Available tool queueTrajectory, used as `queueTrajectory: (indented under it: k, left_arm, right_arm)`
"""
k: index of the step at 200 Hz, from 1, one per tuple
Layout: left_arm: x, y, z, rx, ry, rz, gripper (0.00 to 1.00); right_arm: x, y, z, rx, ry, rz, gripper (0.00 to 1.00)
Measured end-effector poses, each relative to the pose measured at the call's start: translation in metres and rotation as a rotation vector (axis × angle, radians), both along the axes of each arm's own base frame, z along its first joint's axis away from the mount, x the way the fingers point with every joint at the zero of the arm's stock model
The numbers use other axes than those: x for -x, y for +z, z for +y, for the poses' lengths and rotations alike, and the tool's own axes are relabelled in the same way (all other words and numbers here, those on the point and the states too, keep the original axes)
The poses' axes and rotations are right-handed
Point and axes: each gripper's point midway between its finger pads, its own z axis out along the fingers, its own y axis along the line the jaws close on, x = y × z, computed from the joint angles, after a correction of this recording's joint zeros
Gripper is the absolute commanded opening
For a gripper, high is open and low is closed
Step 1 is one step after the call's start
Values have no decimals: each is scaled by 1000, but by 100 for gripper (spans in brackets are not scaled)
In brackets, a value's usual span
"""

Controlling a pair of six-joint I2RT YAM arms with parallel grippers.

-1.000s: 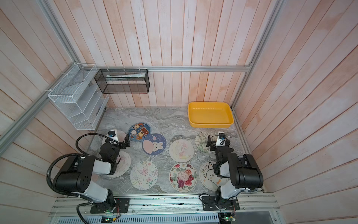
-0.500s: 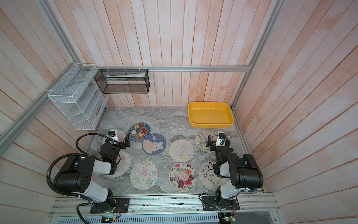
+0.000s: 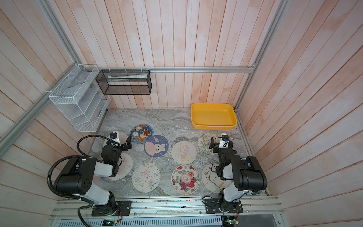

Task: Put the coasters into the storage box
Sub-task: Move the storage box to the center of the board.

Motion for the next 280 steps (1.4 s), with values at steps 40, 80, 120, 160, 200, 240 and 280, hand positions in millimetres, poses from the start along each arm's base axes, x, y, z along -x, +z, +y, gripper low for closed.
queueTrajectory:
  k: [40, 80, 120, 160, 200, 240, 280]
  left_arm:
    - [7, 31, -9, -27, 5, -56, 100]
    - [5, 51, -23, -63, -4, -64, 100]
    - [-10, 73, -23, -46, 8, -54, 100]
    - [-31, 95, -28, 29, -4, -17, 100]
    - [-36, 71, -40, 126, -50, 104, 100]
    - [-31, 48, -52, 208, -96, 201, 100]
    - [-31, 45, -57, 247, -115, 233, 100]
  right_arm:
    - [12, 40, 4, 9, -16, -93, 98]
    - [-16, 90, 9, -32, -20, -110, 98]
    - [-70, 108, 17, -98, 0, 3, 98]
    - [-131, 92, 44, -140, 81, 193, 98]
    - [-177, 60, 83, -163, 191, 386, 98]
    - [-204, 15, 117, -169, 271, 563, 98]
    - [-214, -25, 143, -173, 319, 699, 98]
